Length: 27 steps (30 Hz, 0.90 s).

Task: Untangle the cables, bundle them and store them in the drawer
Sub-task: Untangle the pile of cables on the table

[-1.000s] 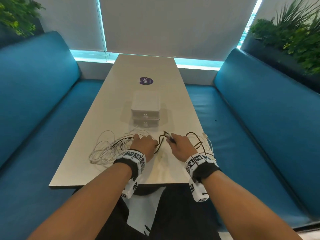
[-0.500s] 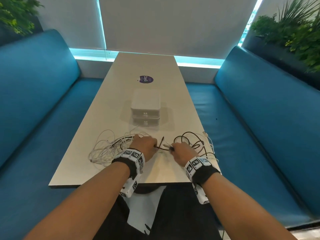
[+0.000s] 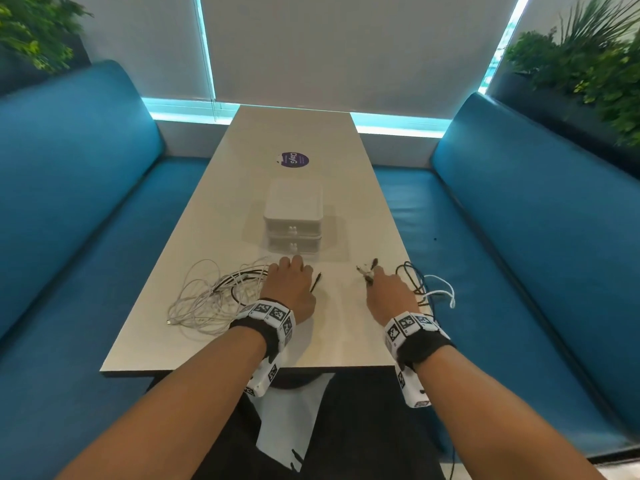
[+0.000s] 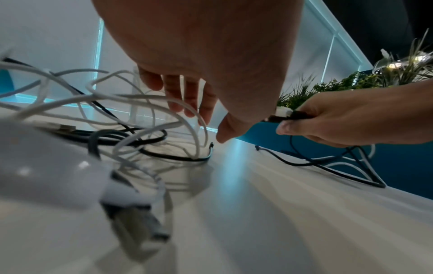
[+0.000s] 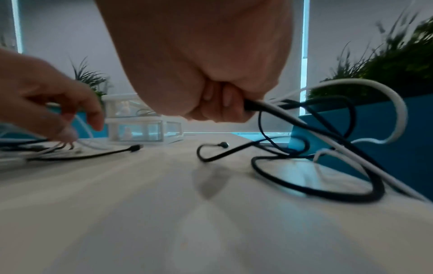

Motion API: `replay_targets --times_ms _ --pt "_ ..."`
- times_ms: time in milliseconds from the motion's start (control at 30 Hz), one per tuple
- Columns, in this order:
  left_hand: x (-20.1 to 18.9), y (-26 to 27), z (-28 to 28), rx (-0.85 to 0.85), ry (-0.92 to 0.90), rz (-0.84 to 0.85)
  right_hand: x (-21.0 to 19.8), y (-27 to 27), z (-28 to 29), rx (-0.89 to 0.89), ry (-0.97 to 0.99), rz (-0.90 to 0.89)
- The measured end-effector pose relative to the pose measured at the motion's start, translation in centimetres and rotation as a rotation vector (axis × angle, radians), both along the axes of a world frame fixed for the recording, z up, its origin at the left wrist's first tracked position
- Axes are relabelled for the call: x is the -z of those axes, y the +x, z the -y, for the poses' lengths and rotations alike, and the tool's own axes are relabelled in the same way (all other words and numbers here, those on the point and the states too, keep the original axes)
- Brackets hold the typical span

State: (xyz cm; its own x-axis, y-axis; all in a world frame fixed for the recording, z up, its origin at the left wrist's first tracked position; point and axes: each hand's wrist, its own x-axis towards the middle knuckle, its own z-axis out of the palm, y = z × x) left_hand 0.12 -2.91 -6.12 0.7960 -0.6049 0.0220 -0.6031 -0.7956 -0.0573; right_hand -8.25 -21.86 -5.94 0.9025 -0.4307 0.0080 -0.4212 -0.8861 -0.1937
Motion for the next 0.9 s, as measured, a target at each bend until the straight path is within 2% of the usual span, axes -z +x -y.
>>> replay_targets --times_ms 133,167,300,400,500,667,767,900 --pt "1.0 -0.2 0.4 0.058 0.097 -0.041 0.9 -0.4 -1.2 -0.247 -0.004 -0.144" --pt "1.1 -0.3 0.4 0.049 0.115 -0.040 0.9 -0.3 -1.0 -0.228 -0.027 -0.168" --pt "1.5 -0.4 0.5 0.028 0.160 -0.018 0.0 -0.9 1.5 0.041 -0.082 -0.247" --pt "1.4 -0.4 0.3 0.000 0.177 0.005 -0.7 -1.2 2.4 0.124 -0.038 -0.233" --pt "1.1 -0.6 0.6 -0.018 0.194 0.069 -0.8 -0.5 1.3 0.130 0.022 -0.144" --pt "0.6 -0.7 0.8 0.003 0.247 0.085 -0.1 0.4 -1.0 -0.005 0.134 -0.115" --pt "0.6 -0.9 0.8 0.006 0.199 0.072 0.0 0.9 -1.5 -0.001 0.246 -0.105" --pt "0.8 -1.0 1.0 0.010 -0.036 0.002 -0.4 1.6 -1.3 0.067 0.474 -0.007"
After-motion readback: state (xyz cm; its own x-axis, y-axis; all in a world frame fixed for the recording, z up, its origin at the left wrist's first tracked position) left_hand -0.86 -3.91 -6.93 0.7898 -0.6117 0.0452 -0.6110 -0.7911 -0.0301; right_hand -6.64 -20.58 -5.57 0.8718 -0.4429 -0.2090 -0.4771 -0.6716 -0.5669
